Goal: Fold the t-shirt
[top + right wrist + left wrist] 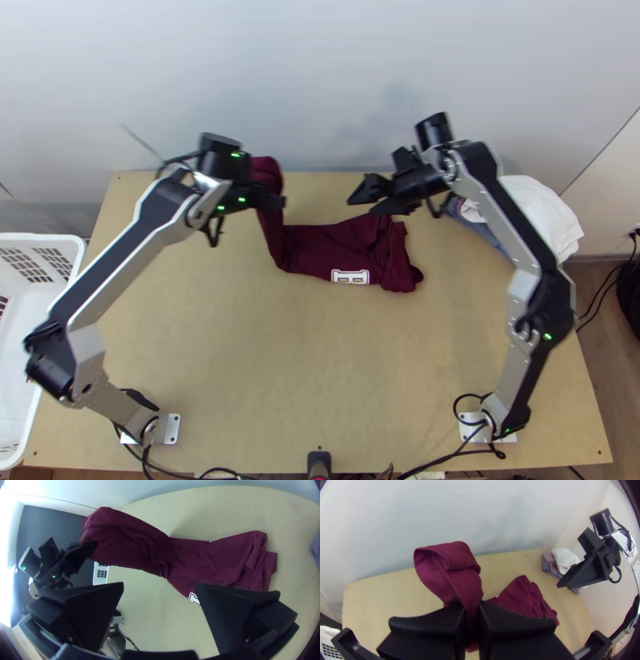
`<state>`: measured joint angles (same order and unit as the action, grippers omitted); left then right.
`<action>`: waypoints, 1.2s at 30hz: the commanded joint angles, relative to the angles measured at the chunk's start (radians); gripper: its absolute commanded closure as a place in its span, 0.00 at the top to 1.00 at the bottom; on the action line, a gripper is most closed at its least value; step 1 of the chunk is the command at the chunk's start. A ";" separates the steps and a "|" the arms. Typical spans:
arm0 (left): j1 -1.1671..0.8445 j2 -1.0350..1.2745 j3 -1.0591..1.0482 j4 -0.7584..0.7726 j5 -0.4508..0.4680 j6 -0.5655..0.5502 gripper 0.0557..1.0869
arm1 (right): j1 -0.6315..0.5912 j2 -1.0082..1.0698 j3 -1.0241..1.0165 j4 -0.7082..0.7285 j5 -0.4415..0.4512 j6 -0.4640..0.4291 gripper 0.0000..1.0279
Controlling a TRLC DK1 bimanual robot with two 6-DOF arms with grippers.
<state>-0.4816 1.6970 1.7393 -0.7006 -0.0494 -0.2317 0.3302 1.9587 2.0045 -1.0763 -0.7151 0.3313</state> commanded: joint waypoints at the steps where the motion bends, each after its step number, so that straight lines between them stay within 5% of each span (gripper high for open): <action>1: -0.132 0.138 0.126 -0.002 -0.001 0.009 0.04 | -0.097 -0.195 -0.119 -0.030 -0.010 -0.006 0.97; 15: -0.267 0.446 0.393 -0.016 0.000 0.015 0.04 | -0.261 -0.348 -0.311 -0.011 -0.007 0.012 0.97; 34: -0.402 0.633 0.519 0.061 -0.009 -0.069 0.04 | -0.293 -0.396 -0.444 0.044 -0.007 0.037 0.97; 35: -0.408 0.636 0.519 0.078 -0.010 -0.070 0.08 | -0.296 -0.397 -0.449 0.044 -0.007 0.035 0.97; 36: -0.413 0.639 0.519 0.089 -0.013 -0.070 0.24 | -0.298 -0.397 -0.454 0.044 -0.007 0.035 0.97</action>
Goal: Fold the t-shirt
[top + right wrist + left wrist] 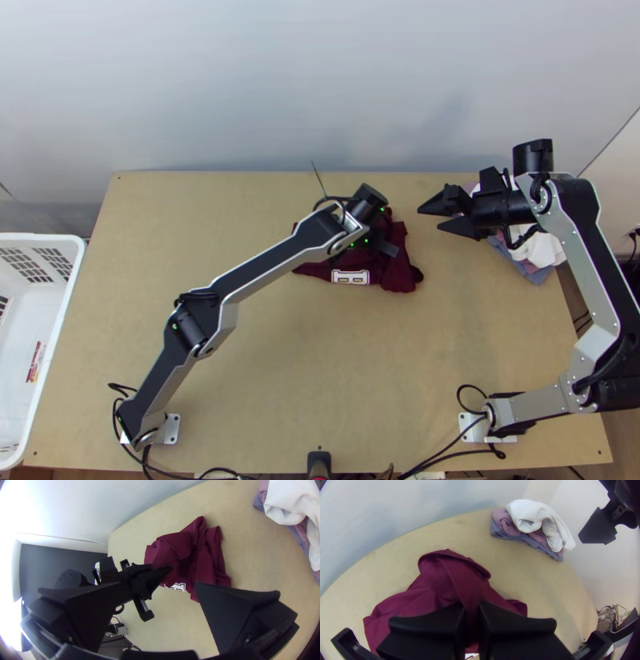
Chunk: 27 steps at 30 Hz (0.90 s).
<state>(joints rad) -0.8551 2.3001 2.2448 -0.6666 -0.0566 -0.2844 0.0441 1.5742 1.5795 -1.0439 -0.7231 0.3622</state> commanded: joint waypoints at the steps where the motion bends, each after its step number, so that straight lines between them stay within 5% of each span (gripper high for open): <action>1: -0.042 0.038 0.013 0.067 -0.014 -0.018 0.51 | -0.013 -0.014 -0.035 0.015 0.001 0.003 0.97; 2: -0.042 0.038 0.015 0.067 -0.029 -0.016 0.75 | -0.015 -0.016 -0.041 0.016 0.001 0.001 0.97; 4: -0.035 0.030 0.018 0.059 -0.043 -0.016 0.96 | -0.018 -0.020 -0.055 0.031 0.001 0.001 0.97; 12: 0.028 -0.212 0.015 -0.085 -0.043 -0.035 0.96 | -0.012 -0.043 -0.092 0.150 0.031 0.023 0.97; 15: 0.074 -0.317 0.012 -0.168 -0.043 -0.044 0.96 | 0.066 -0.054 -0.092 0.235 0.140 0.017 0.97; 27: 0.283 -0.688 -0.295 -0.341 -0.089 -0.085 0.96 | 0.361 0.136 -0.042 0.347 0.174 -0.026 0.97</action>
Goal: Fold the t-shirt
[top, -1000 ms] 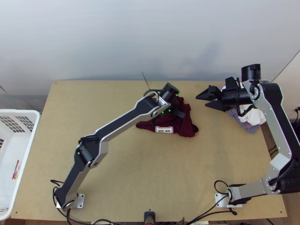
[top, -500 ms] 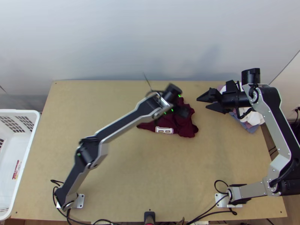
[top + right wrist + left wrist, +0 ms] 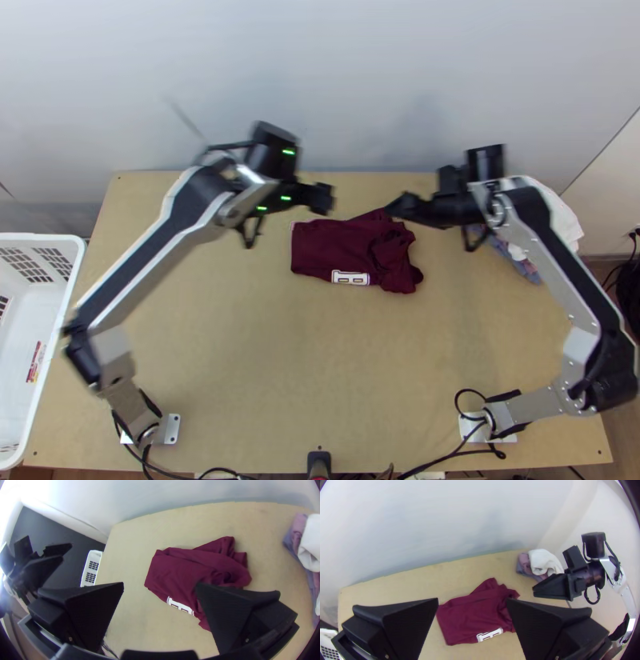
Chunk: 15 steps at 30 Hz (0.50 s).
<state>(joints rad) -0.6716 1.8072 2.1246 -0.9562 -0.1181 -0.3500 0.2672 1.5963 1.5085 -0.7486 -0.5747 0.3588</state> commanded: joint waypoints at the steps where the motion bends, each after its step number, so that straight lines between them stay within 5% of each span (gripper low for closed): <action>1: 0.109 -0.218 -0.206 -0.050 -0.032 -0.023 0.96 | 0.150 0.146 0.038 0.058 0.026 -0.021 0.97; 9: 0.158 -0.315 -0.354 -0.039 -0.037 -0.032 0.96 | 0.125 0.341 0.035 0.103 0.033 -0.041 0.97; 15: 0.184 -0.321 -0.364 -0.039 -0.037 -0.021 0.96 | -0.029 0.232 -0.203 0.101 0.068 -0.170 0.97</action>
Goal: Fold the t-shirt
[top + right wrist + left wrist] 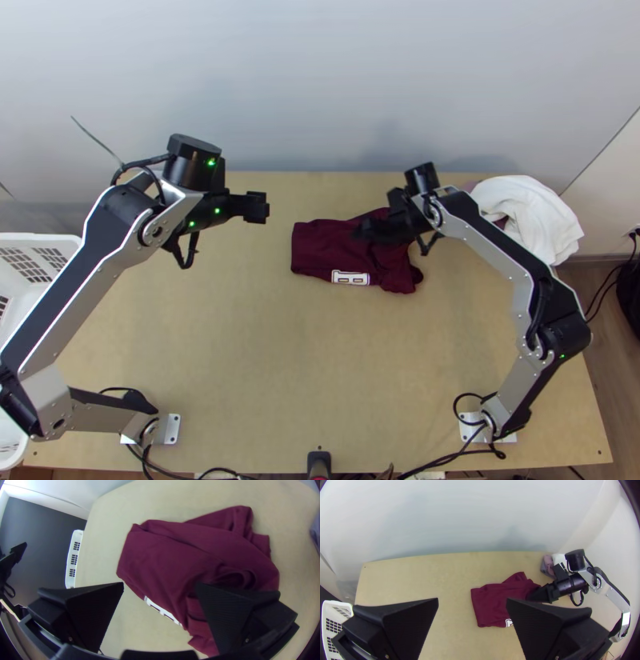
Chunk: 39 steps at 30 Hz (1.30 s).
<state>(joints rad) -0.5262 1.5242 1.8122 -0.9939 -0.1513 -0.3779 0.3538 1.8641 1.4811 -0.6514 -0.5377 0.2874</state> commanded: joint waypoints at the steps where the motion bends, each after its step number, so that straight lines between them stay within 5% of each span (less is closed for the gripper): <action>1: 0.043 -0.039 -0.059 -0.002 -0.002 0.007 0.96 | -0.157 -0.059 -0.214 -0.004 0.031 -0.125 0.97; 8: 0.045 -0.042 -0.100 0.000 -0.002 0.002 0.96 | -0.366 -0.250 -0.370 -0.054 0.039 -0.257 0.97; 12: 0.049 -0.055 -0.109 0.000 -0.002 0.005 0.96 | -0.375 -0.350 -0.366 -0.068 0.061 -0.264 0.97; 18: 0.086 -0.076 -0.134 0.000 -0.004 0.017 0.96 | -0.093 -0.436 -0.326 -0.037 0.260 -0.286 0.97; 25: 0.123 -0.122 -0.169 -0.002 -0.004 0.022 0.96 | 0.177 -0.390 -0.246 -0.014 0.272 -0.217 0.96; 31: 0.138 -0.153 -0.218 0.000 -0.004 0.020 0.96 | 0.389 -0.408 -0.374 0.142 0.545 -0.559 0.96; 39: 0.175 -0.165 -0.231 0.003 -0.002 0.013 0.96 | 0.398 -0.362 -0.522 0.464 0.594 -0.804 0.96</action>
<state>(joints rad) -0.3820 1.3735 1.6009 -0.9928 -0.1543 -0.3592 0.6933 1.4704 1.0618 -0.4034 -0.0166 -0.3332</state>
